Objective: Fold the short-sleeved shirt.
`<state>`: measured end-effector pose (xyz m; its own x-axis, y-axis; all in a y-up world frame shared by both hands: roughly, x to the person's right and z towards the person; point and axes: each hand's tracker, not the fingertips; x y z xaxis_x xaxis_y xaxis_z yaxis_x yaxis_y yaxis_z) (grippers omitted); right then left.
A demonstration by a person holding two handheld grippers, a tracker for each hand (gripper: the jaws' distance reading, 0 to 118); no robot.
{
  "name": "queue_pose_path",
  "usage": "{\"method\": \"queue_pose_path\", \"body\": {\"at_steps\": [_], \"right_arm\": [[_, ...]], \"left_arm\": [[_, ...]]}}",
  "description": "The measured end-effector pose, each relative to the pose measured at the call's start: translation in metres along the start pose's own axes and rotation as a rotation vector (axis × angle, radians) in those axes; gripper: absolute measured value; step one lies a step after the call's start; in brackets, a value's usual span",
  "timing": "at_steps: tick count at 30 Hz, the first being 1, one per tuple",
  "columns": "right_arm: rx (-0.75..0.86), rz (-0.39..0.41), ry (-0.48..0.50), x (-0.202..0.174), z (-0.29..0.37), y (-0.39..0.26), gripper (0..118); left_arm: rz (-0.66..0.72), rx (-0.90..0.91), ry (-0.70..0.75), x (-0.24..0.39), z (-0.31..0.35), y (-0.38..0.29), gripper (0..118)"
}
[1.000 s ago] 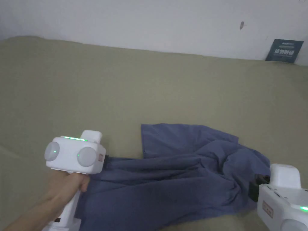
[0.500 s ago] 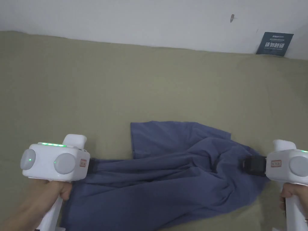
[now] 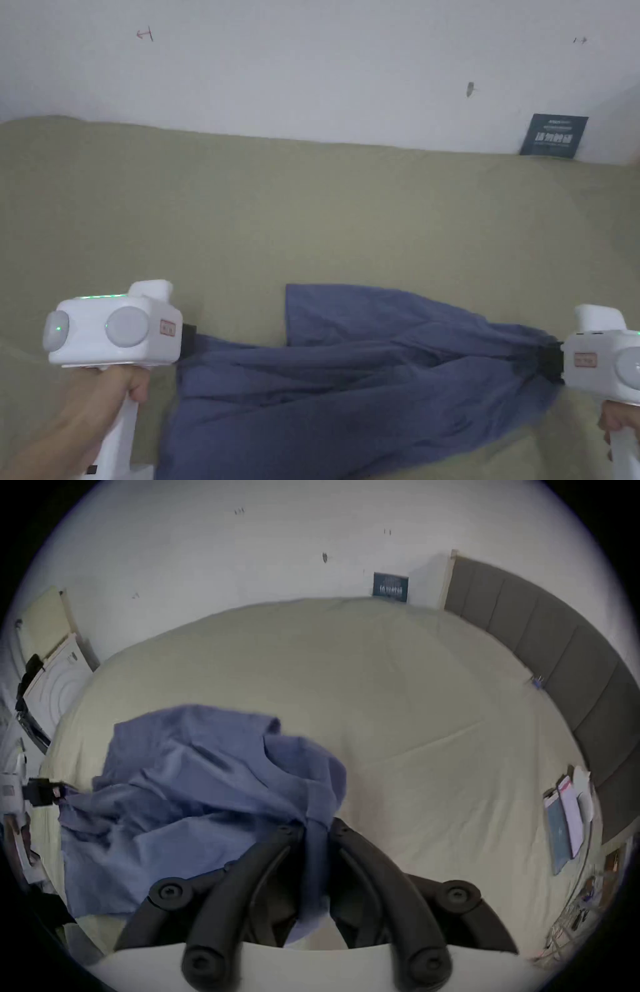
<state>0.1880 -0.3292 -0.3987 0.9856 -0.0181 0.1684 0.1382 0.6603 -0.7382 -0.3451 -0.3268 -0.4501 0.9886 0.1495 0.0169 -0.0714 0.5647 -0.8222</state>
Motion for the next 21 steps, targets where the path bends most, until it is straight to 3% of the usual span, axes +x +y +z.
{"method": "queue_pose_path", "body": {"at_steps": [5,7,13,21], "right_arm": [[0.136,0.001,0.068,-0.004,0.082,0.021,13],[0.205,0.038,0.068,-0.014,0.114,0.031,13],[0.323,0.044,0.077,-0.026,0.171,0.084,13],[0.439,0.074,-0.013,-0.035,0.202,0.174,13]], "left_arm": [[-0.030,0.125,0.031,-0.012,0.086,0.022,4],[-0.044,0.198,0.064,-0.015,0.123,0.035,4],[-0.064,0.352,0.128,-0.013,0.202,0.081,4],[-0.080,0.472,0.190,0.020,0.246,0.164,4]]}}
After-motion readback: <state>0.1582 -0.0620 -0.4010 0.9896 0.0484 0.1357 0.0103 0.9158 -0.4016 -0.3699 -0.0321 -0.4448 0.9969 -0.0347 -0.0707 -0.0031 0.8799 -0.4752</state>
